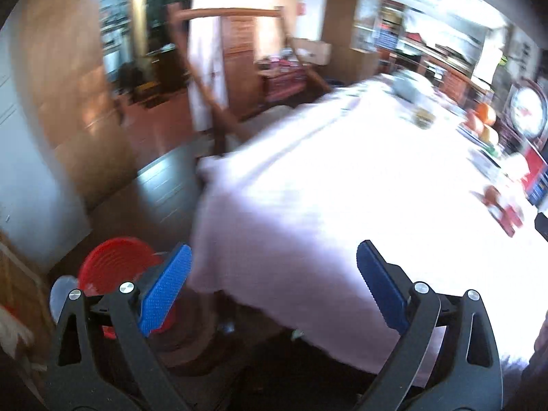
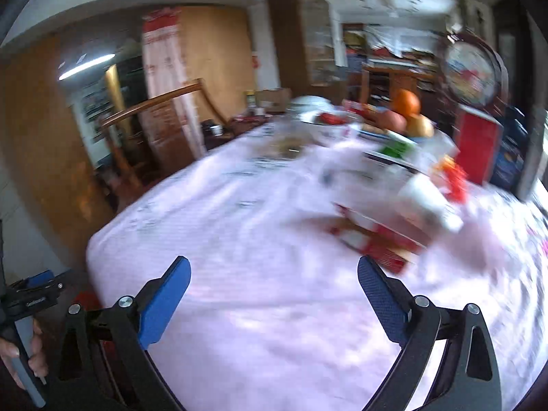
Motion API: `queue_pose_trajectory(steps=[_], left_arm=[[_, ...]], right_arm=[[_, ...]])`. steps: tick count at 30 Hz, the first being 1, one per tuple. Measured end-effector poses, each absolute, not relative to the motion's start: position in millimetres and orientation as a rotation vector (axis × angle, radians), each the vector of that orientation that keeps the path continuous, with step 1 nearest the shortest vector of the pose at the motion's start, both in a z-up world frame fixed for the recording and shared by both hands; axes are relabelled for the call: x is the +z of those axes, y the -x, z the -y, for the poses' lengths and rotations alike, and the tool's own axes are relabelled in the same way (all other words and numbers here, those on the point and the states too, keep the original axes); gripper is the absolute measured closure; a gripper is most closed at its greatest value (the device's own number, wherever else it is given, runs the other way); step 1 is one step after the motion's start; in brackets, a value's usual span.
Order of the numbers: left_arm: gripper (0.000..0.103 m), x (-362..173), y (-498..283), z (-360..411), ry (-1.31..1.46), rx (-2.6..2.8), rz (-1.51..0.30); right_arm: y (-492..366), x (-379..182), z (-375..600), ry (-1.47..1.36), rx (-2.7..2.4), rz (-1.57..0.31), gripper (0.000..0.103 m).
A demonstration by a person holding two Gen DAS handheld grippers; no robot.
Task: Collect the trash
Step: 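Swing both empty tools back toward the table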
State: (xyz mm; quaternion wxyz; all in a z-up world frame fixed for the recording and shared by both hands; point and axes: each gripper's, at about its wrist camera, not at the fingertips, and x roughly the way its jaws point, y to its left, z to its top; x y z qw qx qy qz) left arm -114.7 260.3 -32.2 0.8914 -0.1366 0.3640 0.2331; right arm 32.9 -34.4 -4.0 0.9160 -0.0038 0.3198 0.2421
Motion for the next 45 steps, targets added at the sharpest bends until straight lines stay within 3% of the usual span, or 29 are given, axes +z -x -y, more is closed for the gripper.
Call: queue_pose_trajectory(steps=[9,21,35,45], left_arm=[[0.010,-23.3,32.1,-166.7,0.186,0.265,-0.762],[0.008,-23.6,-14.3,-94.2,0.155,0.090,-0.778],[0.007,-39.5,-26.6,-81.6,0.176,0.037,-0.847],[0.007,-46.4,-23.4,-77.7,0.162,0.012,-0.871]], right_arm=[[-46.9,-28.2,143.9,-0.086,0.303,-0.681,0.007],[-51.3,-32.9,197.2,-0.086,0.155,-0.712,0.006],[-64.8,-29.8,240.5,-0.096,-0.002,-0.728,0.006],[-134.5,-32.5,257.8,-0.085,-0.098,-0.765,0.006]])
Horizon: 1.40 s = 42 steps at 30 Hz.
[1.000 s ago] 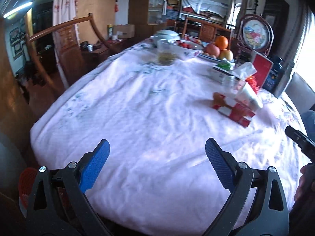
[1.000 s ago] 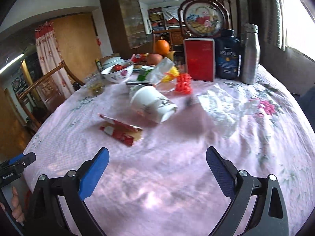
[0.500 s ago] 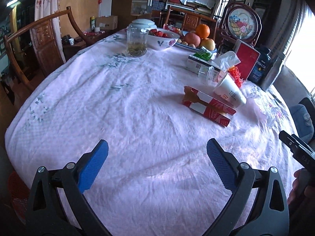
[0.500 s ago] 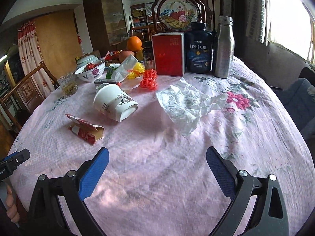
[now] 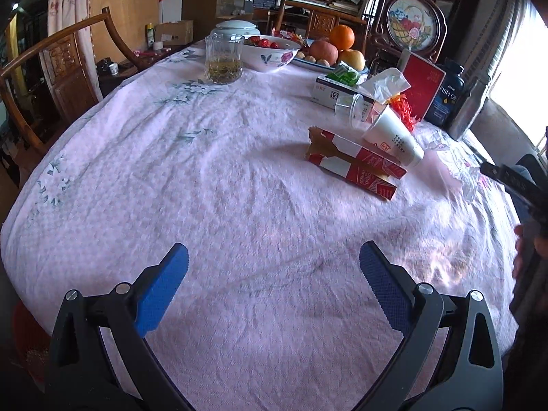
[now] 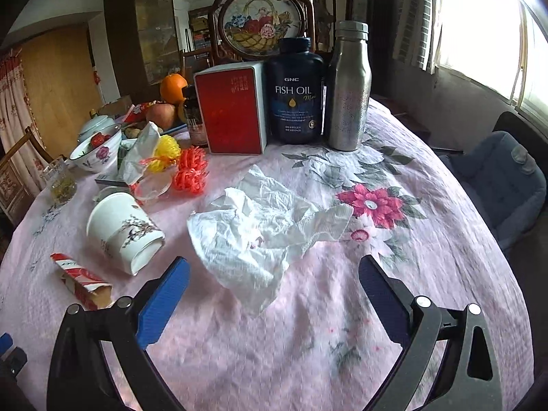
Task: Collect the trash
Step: 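Swing both empty tools back toward the table, then grasp the crumpled white tissue with the right tool while the left tool grasps the red carton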
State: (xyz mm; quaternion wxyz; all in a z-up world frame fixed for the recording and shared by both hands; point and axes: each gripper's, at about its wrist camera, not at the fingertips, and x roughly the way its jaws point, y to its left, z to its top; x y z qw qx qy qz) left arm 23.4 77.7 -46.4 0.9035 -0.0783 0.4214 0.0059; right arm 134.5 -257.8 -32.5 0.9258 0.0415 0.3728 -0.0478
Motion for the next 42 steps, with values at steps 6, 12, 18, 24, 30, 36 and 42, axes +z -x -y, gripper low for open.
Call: queue_pose_trajectory(steps=[6,12,18,24,30,36,42], left_arm=[[0.007,-47.3,-24.9,-81.3,0.166,0.017,-0.874],[0.007,-48.6,-29.9,-82.9,0.182,0.015,-0.881],[0.007,-51.4,-32.2,-80.1,0.170,0.012,-0.891],[0.007,-51.2,-34.0,-76.4,0.149,0.017,-0.894],[0.007,-47.4,-44.1,-63.3,0.119,0.001,-0.891],[0.007,-41.4,-68.0,-49.6,0.147,-0.036,-0.902],[0.007,-28.9,-105.0,-44.4,0.278,-0.031,-0.933]], right_arm=[[-175.1,-42.6,255.5,-0.085,-0.120,-0.810,0.006],[-206.2,-61.8,245.0,-0.002,-0.154,-0.876,0.007],[-218.4,-81.4,244.4,-0.023,-0.119,-0.947,0.043],[-201.5,-71.5,255.3,-0.127,-0.062,-0.912,0.090],[-149.5,-41.9,249.0,-0.209,0.048,-0.798,0.089],[-125.8,-55.7,239.9,-0.190,0.063,-0.764,0.087],[-132.8,-67.4,252.0,-0.272,0.146,-0.775,0.087]])
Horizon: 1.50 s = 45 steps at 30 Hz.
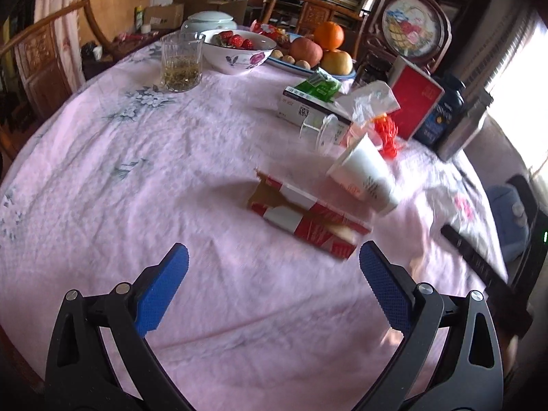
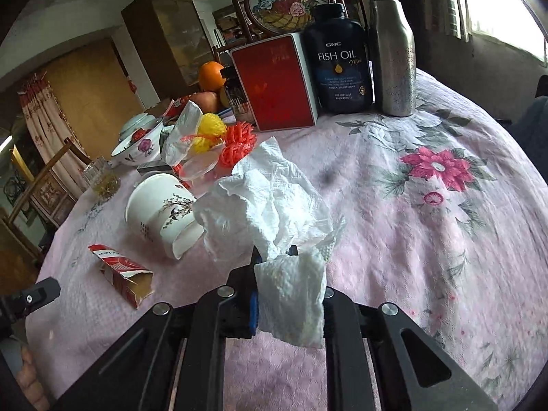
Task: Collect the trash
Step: 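Grasp the crumpled white tissue with the right tool while the left tool grasps the red carton, then carry the carton and tissue to the red basket and open both tools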
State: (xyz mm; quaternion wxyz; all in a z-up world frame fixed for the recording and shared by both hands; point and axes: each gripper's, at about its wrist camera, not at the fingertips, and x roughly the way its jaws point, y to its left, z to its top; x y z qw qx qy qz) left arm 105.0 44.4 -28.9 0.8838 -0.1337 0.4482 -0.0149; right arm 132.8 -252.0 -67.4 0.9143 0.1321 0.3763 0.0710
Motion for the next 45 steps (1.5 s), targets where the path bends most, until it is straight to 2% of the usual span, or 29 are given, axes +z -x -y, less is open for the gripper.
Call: queue_pose_trajectory(steps=[7,10,16,22,25,27,33,45], left_arm=[[0.007,-37.4,-147.2,-22.3,0.441,-0.021,-1.043],[0.010,-42.2,-158.8,-10.4,0.467,-0.020,-1.077],[0.029,-53.2,-171.8,-1.9,0.522,-0.035,-1.141],[0.054,-65.8,-185.3,1.2,0.557,-0.041,-1.197],[0.068,-64.9,-190.7,3.4,0.554,-0.049,-1.197],[0.084,-65.2,-193.5,4.0,0.539,-0.045,-1.198],[0.098,-59.2,-183.3,2.8,0.433,-0.068,-1.178],[0.099,-35.2,-116.4,-45.0,0.255,-0.060,-1.118]], right_arm=[[-128.4,-64.5,249.9,-0.288,0.216,-0.759,0.086],[-125.4,-61.3,247.2,-0.275,0.232,-0.742,0.086],[-120.8,-59.4,247.2,-0.277,0.245,-0.727,0.086],[-118.2,-58.9,245.5,-0.273,0.253,-0.719,0.086],[-118.5,-59.3,246.1,-0.277,0.255,-0.721,0.085],[-118.7,-59.5,246.6,-0.280,0.256,-0.722,0.085],[-118.7,-59.3,247.3,-0.294,0.271,-0.722,0.085],[-118.0,-58.9,240.6,-0.268,0.292,-0.718,0.086]])
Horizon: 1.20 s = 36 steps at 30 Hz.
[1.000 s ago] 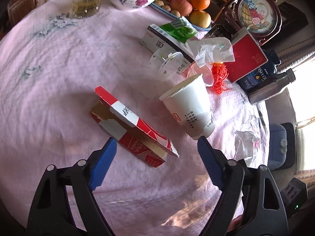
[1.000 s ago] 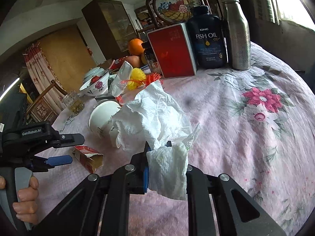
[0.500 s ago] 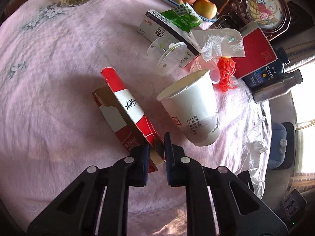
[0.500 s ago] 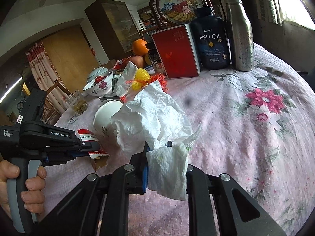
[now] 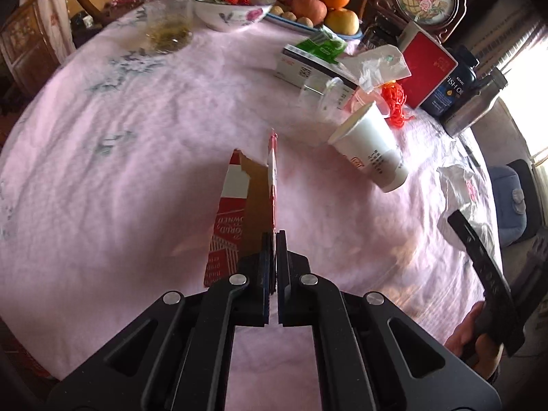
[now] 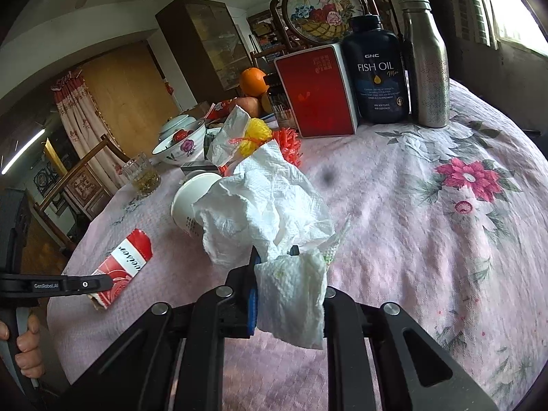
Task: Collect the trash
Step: 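Carry the carton and tissue to the red basket and open both tools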
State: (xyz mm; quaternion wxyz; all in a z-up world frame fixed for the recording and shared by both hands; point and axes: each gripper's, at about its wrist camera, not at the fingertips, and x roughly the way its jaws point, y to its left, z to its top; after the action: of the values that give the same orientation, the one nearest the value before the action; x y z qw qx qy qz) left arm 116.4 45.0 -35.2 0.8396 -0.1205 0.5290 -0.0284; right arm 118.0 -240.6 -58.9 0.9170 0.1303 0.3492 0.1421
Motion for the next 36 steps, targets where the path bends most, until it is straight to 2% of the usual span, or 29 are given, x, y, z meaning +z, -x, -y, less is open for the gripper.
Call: queue_pose_trajectory(steps=[11,22,28,36], left_arm=[[0.099,-40.2,-73.2,-75.2,0.233,-0.045,-1.096],[0.098,-71.9,-83.9,-74.0,0.244,-0.062,-1.155],[0.096,-71.7,-90.6,-74.4,0.242,-0.063,-1.147],[0.101,-64.5,-83.0,-79.1,0.265,-0.098,-1.122]], right_arm=[[-104.0,-57.5,210.5,-0.131,0.309,-0.764,0.087],[-82.1,-55.5,172.4,0.005,0.378,-0.820,0.086],[-82.5,-59.0,165.7,0.023,0.380,-0.844,0.085],[-80.7,-59.9,156.7,0.045,0.392,-0.850,0.087]])
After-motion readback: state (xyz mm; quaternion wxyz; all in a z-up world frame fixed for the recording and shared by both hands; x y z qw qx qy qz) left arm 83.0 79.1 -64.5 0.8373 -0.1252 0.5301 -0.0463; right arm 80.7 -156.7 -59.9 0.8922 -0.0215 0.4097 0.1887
